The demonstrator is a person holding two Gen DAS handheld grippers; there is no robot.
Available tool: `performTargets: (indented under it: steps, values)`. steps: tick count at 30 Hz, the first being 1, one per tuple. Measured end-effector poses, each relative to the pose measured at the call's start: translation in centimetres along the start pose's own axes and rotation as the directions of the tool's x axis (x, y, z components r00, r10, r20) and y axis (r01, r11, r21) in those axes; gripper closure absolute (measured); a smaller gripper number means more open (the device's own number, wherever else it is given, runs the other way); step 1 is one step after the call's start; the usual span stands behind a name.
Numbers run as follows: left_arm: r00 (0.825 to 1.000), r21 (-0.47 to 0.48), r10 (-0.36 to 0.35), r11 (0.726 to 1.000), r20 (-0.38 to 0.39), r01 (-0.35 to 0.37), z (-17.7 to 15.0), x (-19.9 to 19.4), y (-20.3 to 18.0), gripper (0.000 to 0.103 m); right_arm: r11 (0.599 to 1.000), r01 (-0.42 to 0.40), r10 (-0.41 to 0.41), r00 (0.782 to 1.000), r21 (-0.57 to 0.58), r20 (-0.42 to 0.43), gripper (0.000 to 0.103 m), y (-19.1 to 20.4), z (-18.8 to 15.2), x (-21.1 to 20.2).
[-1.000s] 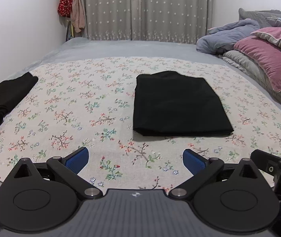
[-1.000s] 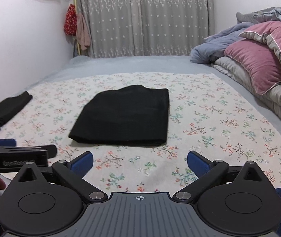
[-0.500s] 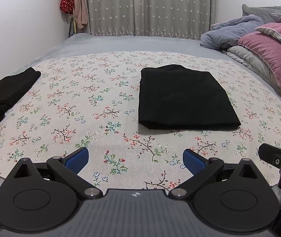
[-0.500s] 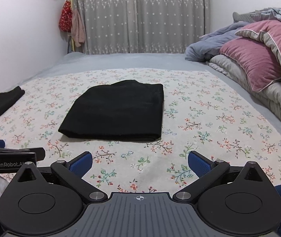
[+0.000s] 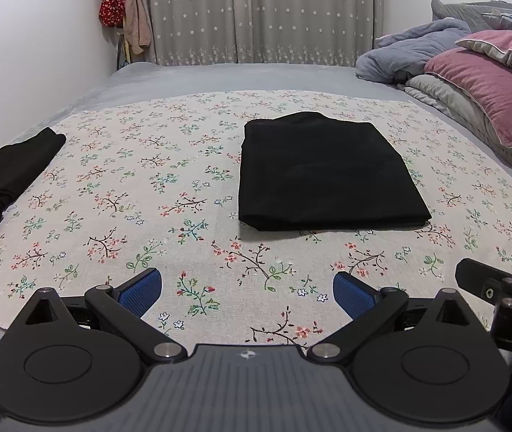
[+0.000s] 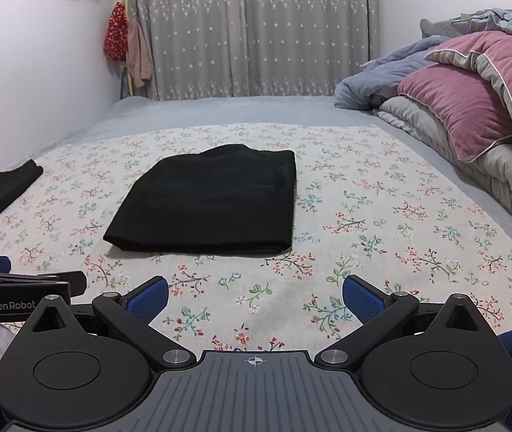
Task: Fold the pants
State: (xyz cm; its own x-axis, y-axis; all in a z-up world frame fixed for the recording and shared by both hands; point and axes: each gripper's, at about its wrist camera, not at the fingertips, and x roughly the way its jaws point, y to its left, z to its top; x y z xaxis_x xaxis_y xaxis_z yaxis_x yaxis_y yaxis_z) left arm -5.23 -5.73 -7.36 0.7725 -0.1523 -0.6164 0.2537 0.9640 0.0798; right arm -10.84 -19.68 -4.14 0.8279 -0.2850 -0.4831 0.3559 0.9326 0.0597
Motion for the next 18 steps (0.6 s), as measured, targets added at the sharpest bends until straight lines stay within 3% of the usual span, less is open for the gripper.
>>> performTargets:
  steps: [18]
  values:
    - [1.000, 0.015, 0.005, 1.000, 0.002, -0.005, -0.14, -0.06, -0.61, 0.000, 1.000, -0.002, 0.002, 1.000, -0.009, -0.003, 0.000, 0.30, -0.15, 0.09]
